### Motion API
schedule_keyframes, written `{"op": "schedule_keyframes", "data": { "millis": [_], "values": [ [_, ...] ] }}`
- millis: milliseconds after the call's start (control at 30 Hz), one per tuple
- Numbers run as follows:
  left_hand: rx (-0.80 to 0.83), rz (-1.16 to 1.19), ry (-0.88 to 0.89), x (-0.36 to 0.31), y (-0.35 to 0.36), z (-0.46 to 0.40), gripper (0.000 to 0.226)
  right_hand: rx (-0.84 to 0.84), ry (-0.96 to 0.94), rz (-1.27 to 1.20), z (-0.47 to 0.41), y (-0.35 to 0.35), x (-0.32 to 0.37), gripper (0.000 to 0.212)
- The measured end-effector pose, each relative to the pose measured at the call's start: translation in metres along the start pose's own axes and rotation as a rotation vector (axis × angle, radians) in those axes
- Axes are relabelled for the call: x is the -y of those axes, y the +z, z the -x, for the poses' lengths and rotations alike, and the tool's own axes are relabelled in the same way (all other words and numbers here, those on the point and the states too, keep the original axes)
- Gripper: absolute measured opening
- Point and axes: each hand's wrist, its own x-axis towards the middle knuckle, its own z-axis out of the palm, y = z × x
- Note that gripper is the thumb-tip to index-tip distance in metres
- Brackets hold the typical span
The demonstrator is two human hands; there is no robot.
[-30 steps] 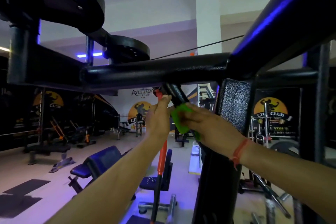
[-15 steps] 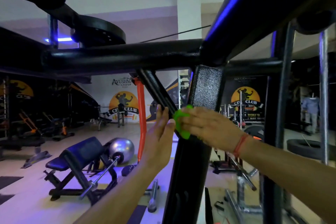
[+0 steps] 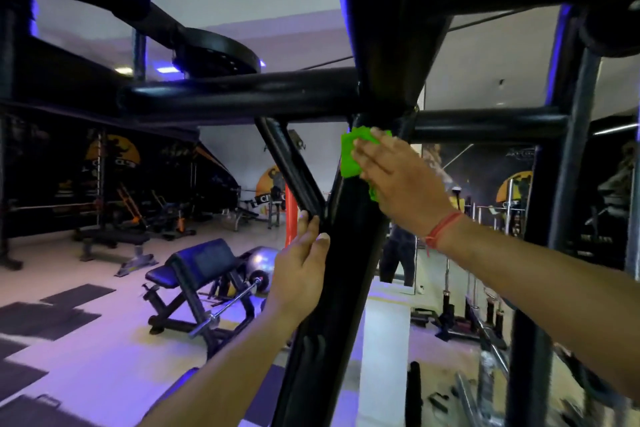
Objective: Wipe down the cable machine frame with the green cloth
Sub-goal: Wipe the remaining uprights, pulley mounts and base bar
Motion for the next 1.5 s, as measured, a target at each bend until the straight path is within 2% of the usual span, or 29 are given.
{"op": "schedule_keyframes", "data": {
  "millis": [133, 167, 267, 300, 367, 433, 467, 600, 733, 767, 867, 1033, 1100, 1167, 1333, 1500],
  "values": [
    [0.032, 0.018, -0.066, 0.008, -0.003, 0.014, 0.038, 0.09, -0.357, -0.082, 0.028, 0.006, 0.017, 0.04],
    [0.04, 0.025, -0.09, 0.01, -0.004, 0.019, 0.038, 0.072, -0.35, -0.064, 0.027, 0.007, 0.013, 0.042],
    [0.073, 0.044, -0.202, 0.027, -0.007, 0.036, 0.049, -0.042, -0.035, -0.084, 0.031, 0.011, 0.02, 0.038],
    [0.091, 0.037, -0.236, 0.036, -0.008, 0.043, 0.051, -0.066, 0.002, -0.083, 0.04, 0.015, 0.033, 0.037],
    [0.111, -0.008, -0.274, 0.048, -0.009, 0.06, 0.045, -0.003, -0.13, -0.131, 0.063, 0.026, 0.066, 0.044],
    [0.111, -0.028, -0.297, 0.06, -0.011, 0.072, 0.044, 0.119, -0.35, -0.19, 0.079, 0.029, 0.083, 0.041],
    [0.111, -0.038, -0.31, 0.064, -0.012, 0.077, 0.046, 0.128, -0.388, -0.181, 0.08, 0.03, 0.083, 0.041],
    [0.127, -0.042, -0.389, 0.09, -0.018, 0.091, 0.068, 0.115, -0.126, -0.137, 0.084, 0.029, 0.094, 0.054],
    [0.19, -0.027, -0.4, 0.116, -0.021, 0.106, 0.068, 0.194, -0.293, -0.136, 0.112, 0.036, 0.133, 0.051],
    [0.19, -0.011, -0.406, 0.118, -0.022, 0.11, 0.068, 0.201, -0.295, -0.146, 0.111, 0.037, 0.132, 0.052],
    [0.205, -0.009, -0.42, 0.117, -0.026, 0.12, 0.067, 0.181, -0.15, -0.12, 0.109, 0.033, 0.131, 0.06],
    [0.223, -0.137, -0.323, 0.124, -0.032, 0.125, 0.065, 0.259, -0.299, -0.139, 0.137, 0.045, 0.163, 0.045],
    [0.214, -0.158, -0.297, 0.127, -0.033, 0.127, 0.062, 0.23, -0.173, -0.138, 0.129, 0.044, 0.158, 0.051],
    [0.171, -0.11, -0.319, 0.131, -0.032, 0.134, 0.064, 0.211, -0.049, -0.139, 0.128, 0.042, 0.167, 0.051],
    [0.106, -0.009, -0.166, 0.163, -0.027, 0.146, 0.06, 0.19, -0.19, -0.167, 0.155, 0.052, 0.192, 0.038],
    [0.052, 0.161, -0.001, 0.2, -0.021, 0.152, 0.051, 0.009, -0.1, -0.102, 0.157, 0.069, 0.194, 0.035]
  ]
}}
